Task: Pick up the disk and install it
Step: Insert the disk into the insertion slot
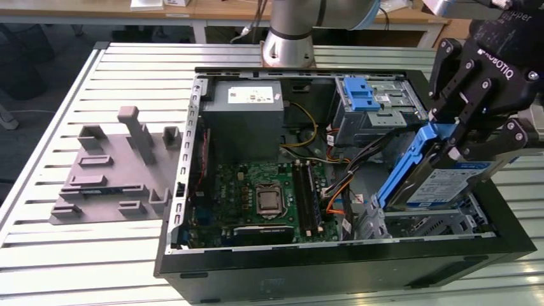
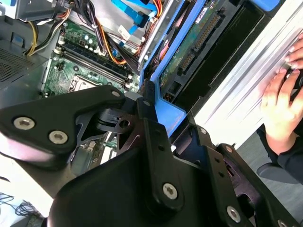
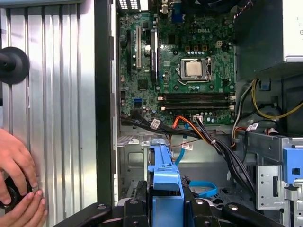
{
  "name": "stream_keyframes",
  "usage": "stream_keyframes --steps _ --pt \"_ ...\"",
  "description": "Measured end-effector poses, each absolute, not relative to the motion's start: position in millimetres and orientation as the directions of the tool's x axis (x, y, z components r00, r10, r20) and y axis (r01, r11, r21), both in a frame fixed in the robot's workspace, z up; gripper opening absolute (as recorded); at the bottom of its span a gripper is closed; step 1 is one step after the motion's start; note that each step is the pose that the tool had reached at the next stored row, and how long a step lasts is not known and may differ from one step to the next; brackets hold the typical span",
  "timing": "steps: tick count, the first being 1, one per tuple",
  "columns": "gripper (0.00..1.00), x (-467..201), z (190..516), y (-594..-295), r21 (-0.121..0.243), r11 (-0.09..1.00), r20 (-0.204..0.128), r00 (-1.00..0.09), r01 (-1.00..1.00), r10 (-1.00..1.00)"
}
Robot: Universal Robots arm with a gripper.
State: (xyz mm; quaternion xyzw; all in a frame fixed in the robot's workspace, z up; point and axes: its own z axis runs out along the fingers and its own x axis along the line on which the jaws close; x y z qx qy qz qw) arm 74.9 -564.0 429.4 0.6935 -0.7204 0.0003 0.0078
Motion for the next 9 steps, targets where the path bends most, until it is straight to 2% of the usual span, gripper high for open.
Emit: stream_keyframes --steps 9 --pt "0.36 74.9 418.8 -564.0 0.010 0.038 0.012 -0.038 -0.999 -0.999"
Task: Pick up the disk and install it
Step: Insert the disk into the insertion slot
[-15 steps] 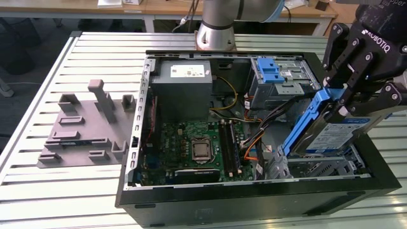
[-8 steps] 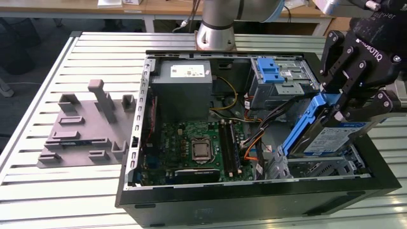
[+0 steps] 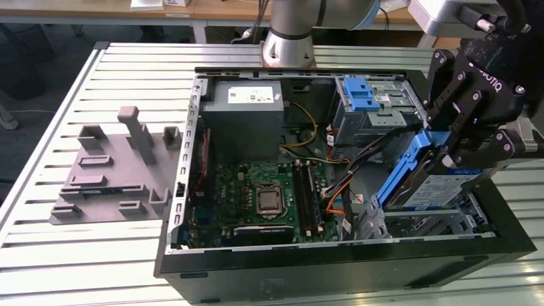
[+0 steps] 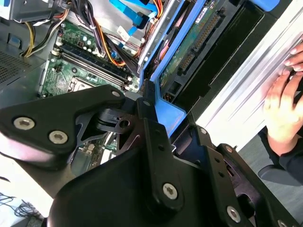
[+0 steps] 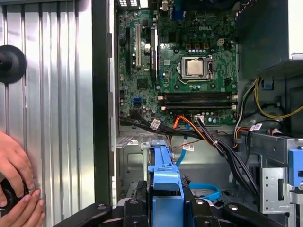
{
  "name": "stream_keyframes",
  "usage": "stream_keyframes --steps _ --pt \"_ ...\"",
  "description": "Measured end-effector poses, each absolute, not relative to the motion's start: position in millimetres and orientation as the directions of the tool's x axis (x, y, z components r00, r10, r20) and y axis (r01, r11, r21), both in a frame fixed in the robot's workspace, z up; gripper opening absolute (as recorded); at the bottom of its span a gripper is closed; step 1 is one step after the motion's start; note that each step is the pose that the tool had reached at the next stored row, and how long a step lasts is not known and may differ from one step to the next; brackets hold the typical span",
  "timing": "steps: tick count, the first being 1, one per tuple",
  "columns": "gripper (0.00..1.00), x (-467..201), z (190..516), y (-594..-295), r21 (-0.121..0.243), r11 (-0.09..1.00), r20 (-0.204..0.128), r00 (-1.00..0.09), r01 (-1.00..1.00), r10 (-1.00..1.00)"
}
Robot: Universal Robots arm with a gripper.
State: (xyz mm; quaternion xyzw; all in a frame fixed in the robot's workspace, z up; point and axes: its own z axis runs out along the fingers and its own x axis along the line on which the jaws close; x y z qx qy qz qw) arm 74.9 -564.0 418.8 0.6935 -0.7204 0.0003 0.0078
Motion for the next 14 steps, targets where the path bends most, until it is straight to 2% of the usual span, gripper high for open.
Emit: stream_keyframes --steps 14 --pt "0.36 74.9 404.2 -564.1 0.010 0.038 0.012 -0.038 -0.999 -0.999"
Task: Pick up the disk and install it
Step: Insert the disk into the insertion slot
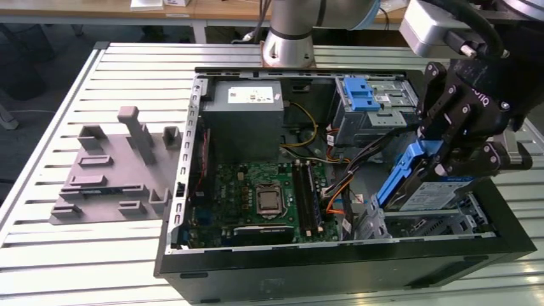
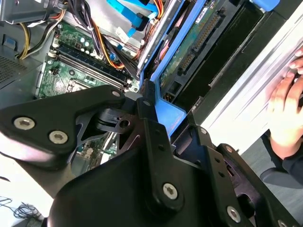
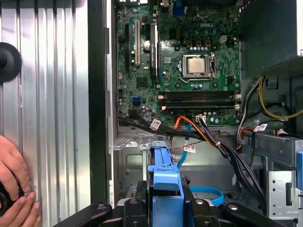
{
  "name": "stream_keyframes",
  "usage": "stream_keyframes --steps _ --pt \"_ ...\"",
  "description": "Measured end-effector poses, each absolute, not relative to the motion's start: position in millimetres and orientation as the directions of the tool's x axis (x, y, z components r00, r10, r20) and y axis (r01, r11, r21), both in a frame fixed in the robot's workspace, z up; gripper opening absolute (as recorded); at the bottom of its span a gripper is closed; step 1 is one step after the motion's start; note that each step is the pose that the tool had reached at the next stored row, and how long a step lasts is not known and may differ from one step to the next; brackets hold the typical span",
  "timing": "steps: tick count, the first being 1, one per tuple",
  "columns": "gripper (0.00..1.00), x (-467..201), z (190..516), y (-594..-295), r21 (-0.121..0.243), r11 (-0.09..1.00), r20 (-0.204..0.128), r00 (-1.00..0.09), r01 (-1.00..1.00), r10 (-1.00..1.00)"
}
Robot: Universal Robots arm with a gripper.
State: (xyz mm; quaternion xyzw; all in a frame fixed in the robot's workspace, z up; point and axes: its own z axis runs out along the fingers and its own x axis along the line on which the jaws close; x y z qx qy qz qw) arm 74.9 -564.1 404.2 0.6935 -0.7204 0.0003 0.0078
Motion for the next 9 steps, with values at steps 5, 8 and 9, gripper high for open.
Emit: stream_keyframes --steps 5,8,9 --pt "0.36 74.9 398.3 -564.0 0.010 0.038 0.012 -0.038 -0.999 -0.999" --pt "0.37 74.9 394.9 -564.0 0.010 0.038 0.012 -0.038 -0.999 -0.999" --pt "0.37 74.9 393.8 -564.0 0.010 0.038 0.012 -0.038 -0.999 -0.999"
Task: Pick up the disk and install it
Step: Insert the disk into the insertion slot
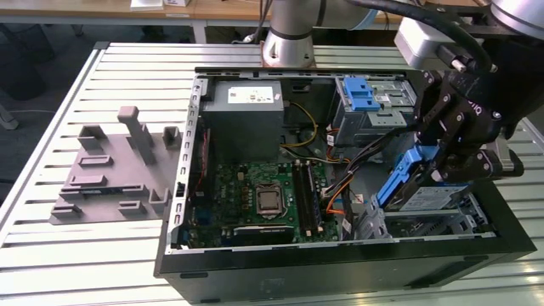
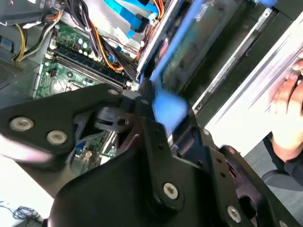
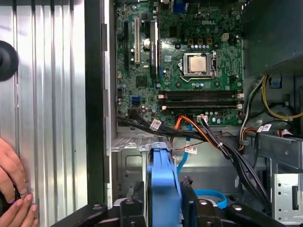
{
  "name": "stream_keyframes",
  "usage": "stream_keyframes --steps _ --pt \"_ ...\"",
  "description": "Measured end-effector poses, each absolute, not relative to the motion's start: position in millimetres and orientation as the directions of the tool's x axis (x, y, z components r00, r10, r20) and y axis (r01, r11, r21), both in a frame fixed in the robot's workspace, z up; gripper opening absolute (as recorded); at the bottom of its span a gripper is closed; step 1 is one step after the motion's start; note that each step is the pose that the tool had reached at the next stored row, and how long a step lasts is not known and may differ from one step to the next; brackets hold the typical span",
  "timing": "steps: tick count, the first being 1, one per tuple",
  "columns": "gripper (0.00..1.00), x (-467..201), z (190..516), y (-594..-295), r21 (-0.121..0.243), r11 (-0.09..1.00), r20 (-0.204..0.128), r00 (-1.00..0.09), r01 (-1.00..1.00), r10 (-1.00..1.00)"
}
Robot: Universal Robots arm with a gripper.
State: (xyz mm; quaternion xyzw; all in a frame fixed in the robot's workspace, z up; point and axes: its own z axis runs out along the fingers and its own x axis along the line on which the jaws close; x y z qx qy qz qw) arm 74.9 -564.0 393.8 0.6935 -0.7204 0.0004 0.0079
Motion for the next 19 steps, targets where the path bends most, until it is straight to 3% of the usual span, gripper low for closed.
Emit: stream_keyframes --steps 1,2,7,11,12,14,19 --pt "0.37 74.9 392.6 -564.1 0.010 0.038 0.012 -0.038 -0.999 -0.999" --pt "0.44 74.9 391.5 -564.1 0.010 0.038 0.012 -0.038 -0.999 -0.999" --pt "0.42 74.9 386.2 -564.0 0.010 0.038 0.012 -0.038 -0.999 -0.999" --pt "0.24 74.9 382.3 -564.1 0.010 0.038 0.012 -0.038 -0.999 -0.999" --pt "0.24 74.9 381.2 -564.1 0.010 0.038 0.012 -0.038 -0.999 -0.999" --pt "0.12 75.0 378.8 -564.0 0.010 0.037 0.012 -0.037 -0.999 -0.999" --pt "0.11 74.9 373.8 -564.0 0.010 0.036 0.012 -0.036 -0.999 -0.999"
